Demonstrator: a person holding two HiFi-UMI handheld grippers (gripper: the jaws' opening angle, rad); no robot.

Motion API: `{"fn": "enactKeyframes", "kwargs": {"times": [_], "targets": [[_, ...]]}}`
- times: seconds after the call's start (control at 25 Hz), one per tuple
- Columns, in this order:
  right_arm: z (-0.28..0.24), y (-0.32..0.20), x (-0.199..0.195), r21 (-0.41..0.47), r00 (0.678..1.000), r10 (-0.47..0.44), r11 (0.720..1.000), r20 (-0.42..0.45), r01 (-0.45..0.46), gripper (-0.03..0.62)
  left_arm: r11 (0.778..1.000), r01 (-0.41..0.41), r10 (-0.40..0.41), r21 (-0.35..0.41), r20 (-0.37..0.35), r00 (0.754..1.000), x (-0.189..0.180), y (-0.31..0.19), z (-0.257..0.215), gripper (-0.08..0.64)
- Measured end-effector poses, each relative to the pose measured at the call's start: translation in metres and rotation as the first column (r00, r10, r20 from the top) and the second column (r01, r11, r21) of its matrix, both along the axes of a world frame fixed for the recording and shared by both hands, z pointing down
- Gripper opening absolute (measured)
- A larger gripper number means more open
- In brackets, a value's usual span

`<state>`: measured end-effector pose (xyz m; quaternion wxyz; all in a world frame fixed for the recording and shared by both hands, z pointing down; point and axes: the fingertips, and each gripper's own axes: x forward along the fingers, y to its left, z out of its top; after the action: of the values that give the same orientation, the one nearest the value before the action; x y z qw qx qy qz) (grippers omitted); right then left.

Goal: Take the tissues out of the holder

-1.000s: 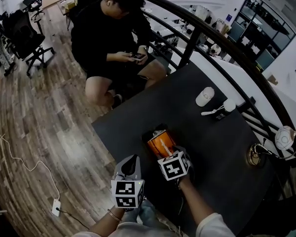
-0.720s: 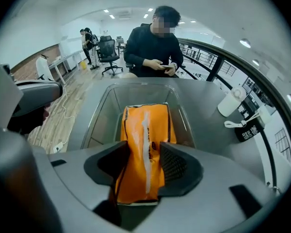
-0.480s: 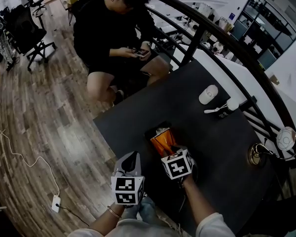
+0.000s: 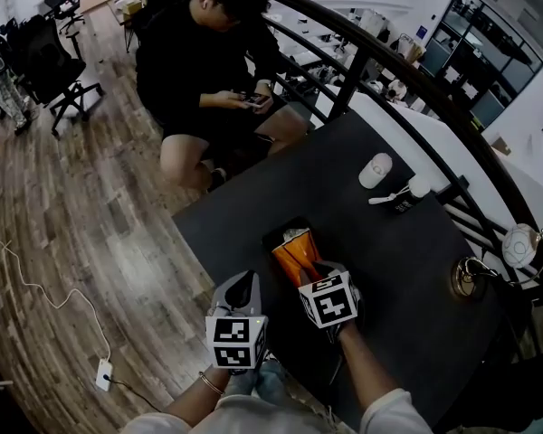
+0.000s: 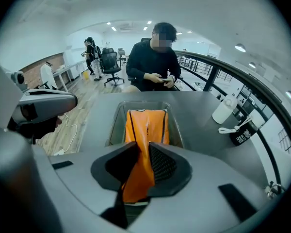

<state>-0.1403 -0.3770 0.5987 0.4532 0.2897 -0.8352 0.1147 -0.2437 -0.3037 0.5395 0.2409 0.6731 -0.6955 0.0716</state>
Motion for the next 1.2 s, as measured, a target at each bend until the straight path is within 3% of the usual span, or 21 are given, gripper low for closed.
{"fn": "enactKeyframes", "kwargs": {"times": [0.64,0.92,1.2], "targets": [[-0.091,0.009,0.018,0.098,0.985,0.039,0.994,0.170,-0.057,0.078,0.997,-0.035,0.033,0.070,0.022,0.999,0.033,0.015,-0.041,-0.012],[-0.117,0.007,0.060,0.143,0.972,0.113,0.979,0.207,-0.144,0.077,0.989,-0.108,0.105,0.102,0.035,0.994,0.066,0.008,-0.054,-0.012],[-0.118,0.009,0.129,0.148,0.950,0.235,0.952,0.206,-0.268,0.076,0.972,-0.209,0.205,0.111,0.046,0.978,0.115,-0.001,-0.058,-0.012]]}}
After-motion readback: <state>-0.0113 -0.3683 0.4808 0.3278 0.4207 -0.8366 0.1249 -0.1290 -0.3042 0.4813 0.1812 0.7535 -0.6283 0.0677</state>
